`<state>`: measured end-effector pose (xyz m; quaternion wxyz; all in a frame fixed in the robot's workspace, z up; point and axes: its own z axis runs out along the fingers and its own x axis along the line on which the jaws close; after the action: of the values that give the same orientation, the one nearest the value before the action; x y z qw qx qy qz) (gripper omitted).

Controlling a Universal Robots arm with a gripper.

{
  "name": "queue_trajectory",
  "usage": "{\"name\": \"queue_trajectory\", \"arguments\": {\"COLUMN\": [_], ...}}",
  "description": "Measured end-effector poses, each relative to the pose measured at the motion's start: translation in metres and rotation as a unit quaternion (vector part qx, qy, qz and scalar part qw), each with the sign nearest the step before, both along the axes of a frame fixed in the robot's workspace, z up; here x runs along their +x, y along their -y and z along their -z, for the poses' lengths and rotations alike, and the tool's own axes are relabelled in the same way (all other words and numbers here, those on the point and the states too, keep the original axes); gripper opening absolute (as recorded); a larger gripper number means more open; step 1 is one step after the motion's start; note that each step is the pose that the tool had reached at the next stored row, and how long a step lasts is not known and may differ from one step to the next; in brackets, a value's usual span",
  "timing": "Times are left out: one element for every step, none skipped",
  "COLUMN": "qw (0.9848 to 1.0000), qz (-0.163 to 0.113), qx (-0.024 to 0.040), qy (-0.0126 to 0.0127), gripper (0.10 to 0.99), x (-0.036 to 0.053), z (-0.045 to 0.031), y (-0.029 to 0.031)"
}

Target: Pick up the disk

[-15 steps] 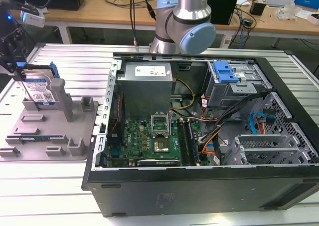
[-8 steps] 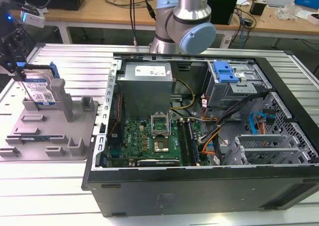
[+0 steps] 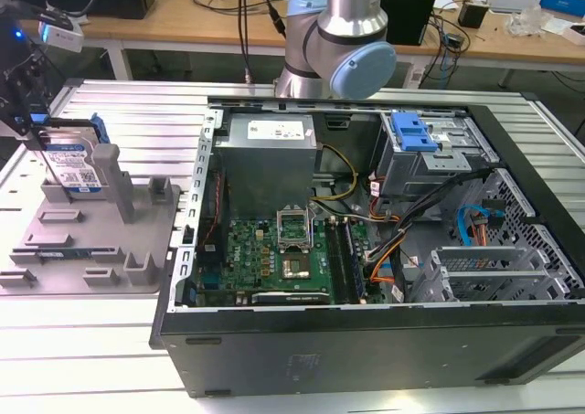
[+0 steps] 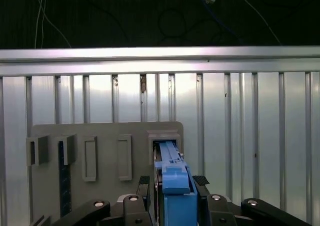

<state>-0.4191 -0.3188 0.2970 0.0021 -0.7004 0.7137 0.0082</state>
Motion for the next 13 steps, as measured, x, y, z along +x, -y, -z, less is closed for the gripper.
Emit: {"name": "queue_trajectory", "arguments": {"qw": [1.0, 1.0, 1.0, 1.0, 1.0, 1.0, 1.0, 1.0, 1.0, 1.0, 1.0, 1.0, 1.0], "qz": [0.0, 0.0, 0.0, 0.0, 0.0, 0.0, 0.0, 0.0, 0.0, 0.0, 0.0, 0.0, 0.0], "qx": [0.0, 0.0, 0.0, 0.0001, 0.0, 0.0001, 0.0001, 0.0001, 0.0, 0.0, 0.0, 0.0, 0.0], "qy": [0.0, 0.0, 0.0, 0.0, 0.0, 0.0, 0.0, 0.0, 0.0, 0.0, -0.0001, -0.0001, -0.0001], "gripper": [0.455, 0.455, 0.455, 0.455, 0.439, 0.376, 0.376, 0.376, 0.369, 0.369, 0.369, 0.369, 0.369], "x": [0.0, 0.0001, 0.0001, 0.0001, 0.0001, 0.0001, 0.0001, 0.0001, 0.0001, 0.0001, 0.0001, 0.0001, 0.0001], "z": [0.0, 0.0, 0.0, 0.0, 0.0, 0.0, 0.0, 0.0, 0.0, 0.0, 0.0, 0.0002, 0.0004], "y": [0.0, 0.0, 0.0, 0.0, 0.0001, 0.0, 0.0, 0.0001, 0.0001, 0.0001, 0.0, 0.0001, 0.0001]}}
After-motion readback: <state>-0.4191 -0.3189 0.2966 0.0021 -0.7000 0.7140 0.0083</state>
